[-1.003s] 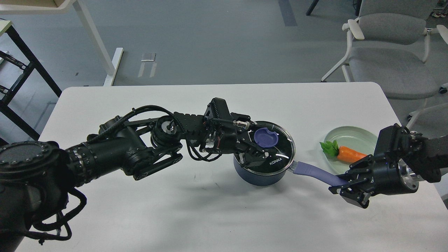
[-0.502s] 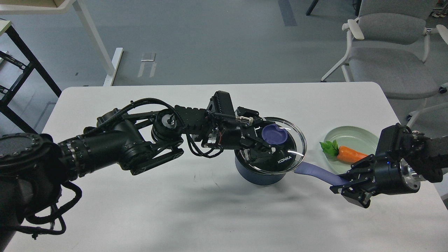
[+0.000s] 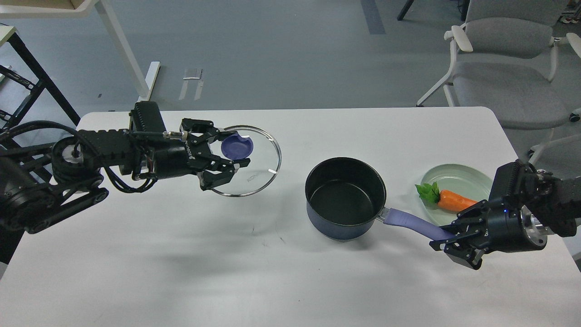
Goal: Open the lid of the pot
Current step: 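Lift the glass lid off the pot with the left gripper, moving it away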
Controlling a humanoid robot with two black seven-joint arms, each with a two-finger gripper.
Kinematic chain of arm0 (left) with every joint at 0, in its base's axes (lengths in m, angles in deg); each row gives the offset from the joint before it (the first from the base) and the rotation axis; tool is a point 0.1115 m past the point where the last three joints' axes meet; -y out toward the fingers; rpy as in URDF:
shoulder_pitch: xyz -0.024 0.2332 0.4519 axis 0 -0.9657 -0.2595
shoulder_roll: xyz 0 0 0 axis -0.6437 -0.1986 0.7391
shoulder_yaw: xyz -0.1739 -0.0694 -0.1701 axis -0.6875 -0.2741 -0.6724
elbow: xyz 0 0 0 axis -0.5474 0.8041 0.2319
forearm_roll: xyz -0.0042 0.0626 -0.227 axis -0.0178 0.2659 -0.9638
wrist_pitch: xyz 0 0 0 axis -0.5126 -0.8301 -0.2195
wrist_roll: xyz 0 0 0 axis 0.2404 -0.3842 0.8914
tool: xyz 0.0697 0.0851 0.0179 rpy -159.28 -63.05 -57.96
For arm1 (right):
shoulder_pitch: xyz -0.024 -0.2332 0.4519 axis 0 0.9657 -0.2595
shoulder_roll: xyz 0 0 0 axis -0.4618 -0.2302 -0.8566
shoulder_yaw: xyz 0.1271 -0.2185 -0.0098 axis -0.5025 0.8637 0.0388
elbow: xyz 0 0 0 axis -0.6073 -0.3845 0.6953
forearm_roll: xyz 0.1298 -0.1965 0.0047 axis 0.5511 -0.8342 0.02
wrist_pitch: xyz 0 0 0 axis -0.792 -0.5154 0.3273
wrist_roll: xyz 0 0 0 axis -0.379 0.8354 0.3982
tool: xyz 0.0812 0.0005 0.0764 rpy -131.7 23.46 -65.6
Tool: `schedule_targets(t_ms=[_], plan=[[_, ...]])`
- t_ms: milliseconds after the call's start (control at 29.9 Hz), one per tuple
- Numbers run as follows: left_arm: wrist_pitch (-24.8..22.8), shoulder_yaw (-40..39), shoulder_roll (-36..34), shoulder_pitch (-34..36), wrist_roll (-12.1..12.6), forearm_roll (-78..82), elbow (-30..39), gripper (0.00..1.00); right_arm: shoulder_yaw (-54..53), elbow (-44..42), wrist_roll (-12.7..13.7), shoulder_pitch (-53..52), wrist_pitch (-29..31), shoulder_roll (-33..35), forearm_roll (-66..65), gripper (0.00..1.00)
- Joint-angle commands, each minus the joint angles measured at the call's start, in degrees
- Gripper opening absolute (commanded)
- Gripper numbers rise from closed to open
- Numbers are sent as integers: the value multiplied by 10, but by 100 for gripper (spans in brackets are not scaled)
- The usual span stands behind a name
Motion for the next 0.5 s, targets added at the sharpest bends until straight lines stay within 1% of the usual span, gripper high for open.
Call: schedule_targets(t_ms=[0,167,268,334,468], plan=[[18,0,-41,-46,0,0,4,39,0,0,0,0,0,0,1,34],[58,0,-61,-106,0,0,-3,39,0,0,0,-1,0,1,1,34],[93,0,-63,-137,0,0,-19,39,0,0,0,0,0,2,1,34],[112,0,-63,-150,0,0,-29,39,0,0,0,-1,0,3,1,34],[136,0,-64,-173,0,0,-55,40,0,0,0,0,0,3,1,34]])
